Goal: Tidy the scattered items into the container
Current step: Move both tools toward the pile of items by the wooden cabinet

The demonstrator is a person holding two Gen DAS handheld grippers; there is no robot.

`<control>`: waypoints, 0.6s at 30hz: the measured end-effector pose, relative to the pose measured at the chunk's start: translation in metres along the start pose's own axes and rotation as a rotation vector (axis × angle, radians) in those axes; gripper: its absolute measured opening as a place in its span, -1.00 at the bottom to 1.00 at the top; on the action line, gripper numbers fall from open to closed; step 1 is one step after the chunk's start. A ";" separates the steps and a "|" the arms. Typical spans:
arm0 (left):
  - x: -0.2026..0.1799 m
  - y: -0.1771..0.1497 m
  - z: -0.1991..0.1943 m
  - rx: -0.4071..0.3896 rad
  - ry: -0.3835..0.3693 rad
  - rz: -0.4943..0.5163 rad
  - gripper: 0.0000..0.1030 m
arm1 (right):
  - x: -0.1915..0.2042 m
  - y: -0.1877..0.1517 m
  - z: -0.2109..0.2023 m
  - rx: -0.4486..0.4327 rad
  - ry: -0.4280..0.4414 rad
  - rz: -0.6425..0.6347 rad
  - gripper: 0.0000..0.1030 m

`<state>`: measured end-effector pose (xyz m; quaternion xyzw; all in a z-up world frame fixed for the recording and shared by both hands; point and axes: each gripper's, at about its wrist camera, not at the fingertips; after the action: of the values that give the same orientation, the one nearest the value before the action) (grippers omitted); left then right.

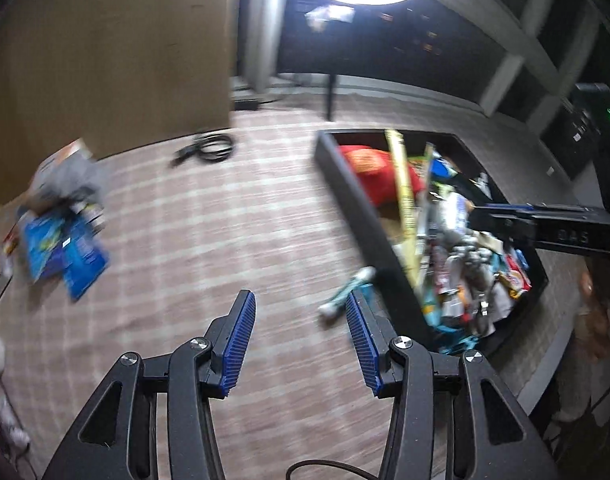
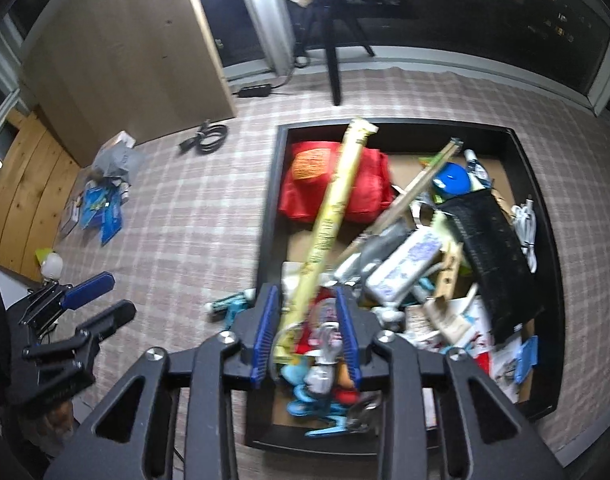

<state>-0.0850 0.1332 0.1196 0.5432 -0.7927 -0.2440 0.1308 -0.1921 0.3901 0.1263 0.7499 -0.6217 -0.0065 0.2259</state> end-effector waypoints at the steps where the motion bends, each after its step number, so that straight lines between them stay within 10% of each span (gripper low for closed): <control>1: 0.010 -0.005 -0.004 0.001 0.010 -0.017 -0.12 | 0.005 -0.001 0.001 0.001 0.004 -0.005 -0.33; 18: 0.123 -0.061 -0.026 -0.017 0.072 -0.095 -0.12 | 0.093 -0.049 0.026 0.042 0.055 -0.024 -0.33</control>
<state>-0.0708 -0.0046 0.1021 0.5874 -0.7587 -0.2371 0.1521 -0.1329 0.3005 0.1113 0.7620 -0.6061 0.0246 0.2269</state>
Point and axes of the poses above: each gripper's, at about its wrist camera, not at the fingertips, and z roughly the way its jaws point, x to its left, y to its top, and after that the axes turned 13 degrees about z, right-handed
